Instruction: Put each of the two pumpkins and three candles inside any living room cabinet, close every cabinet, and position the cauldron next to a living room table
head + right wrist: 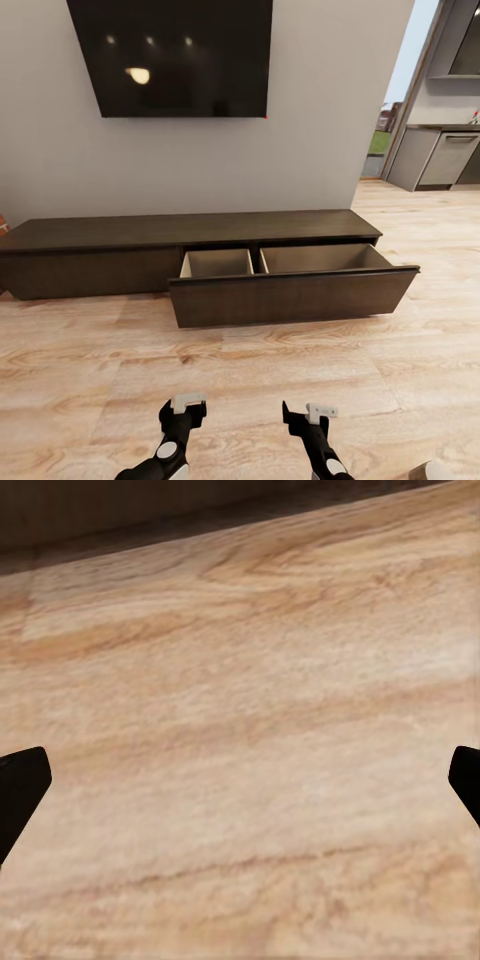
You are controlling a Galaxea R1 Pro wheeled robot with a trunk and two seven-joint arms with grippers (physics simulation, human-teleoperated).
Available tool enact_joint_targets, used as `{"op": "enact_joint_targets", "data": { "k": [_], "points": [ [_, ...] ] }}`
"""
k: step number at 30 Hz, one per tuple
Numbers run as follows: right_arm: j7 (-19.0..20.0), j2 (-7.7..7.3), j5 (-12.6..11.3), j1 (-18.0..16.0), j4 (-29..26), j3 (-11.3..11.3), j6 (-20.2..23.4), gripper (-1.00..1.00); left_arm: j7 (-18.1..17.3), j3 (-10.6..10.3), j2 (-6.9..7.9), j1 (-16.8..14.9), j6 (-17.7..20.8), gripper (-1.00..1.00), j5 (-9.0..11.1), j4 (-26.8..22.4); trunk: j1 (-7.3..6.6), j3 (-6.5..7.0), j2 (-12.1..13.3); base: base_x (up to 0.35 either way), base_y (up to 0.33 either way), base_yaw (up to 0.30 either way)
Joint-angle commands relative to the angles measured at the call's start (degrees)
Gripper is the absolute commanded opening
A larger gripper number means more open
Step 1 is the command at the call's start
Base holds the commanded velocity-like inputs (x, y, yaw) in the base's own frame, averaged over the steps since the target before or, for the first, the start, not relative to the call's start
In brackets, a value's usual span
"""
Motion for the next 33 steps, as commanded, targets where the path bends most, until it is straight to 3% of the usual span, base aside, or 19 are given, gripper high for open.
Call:
{"op": "enact_joint_targets", "data": {
  "k": [1,6,33],
  "points": [
    [-0.4,0.00,-0.3,-0.1,0.0,0.5,-0.2,1.00,0.4,-0.4,0.01,-0.1,-0.7,1.00,-0.1,0.1,-0.01,-0.05,0.0,0.078,0.000,0.000],
    [-0.4,-0.03,-0.4,-0.2,0.1,0.5,-0.1,1.00,0.4,-0.3,-1.11,-0.2,-1.2,1.00,-1.6,0.6,-0.01,-0.05,0.0,0.198,0.016,0.000],
    [0.0,-0.05,-0.3,-0.2,-0.1,0.5,-0.6,1.00,0.4,-0.1,-1.23,-0.2,-1.3,1.00,-1.8,0.7,-0.01,-0.05,0.0,0.197,0.001,0.000]
  ]
}}
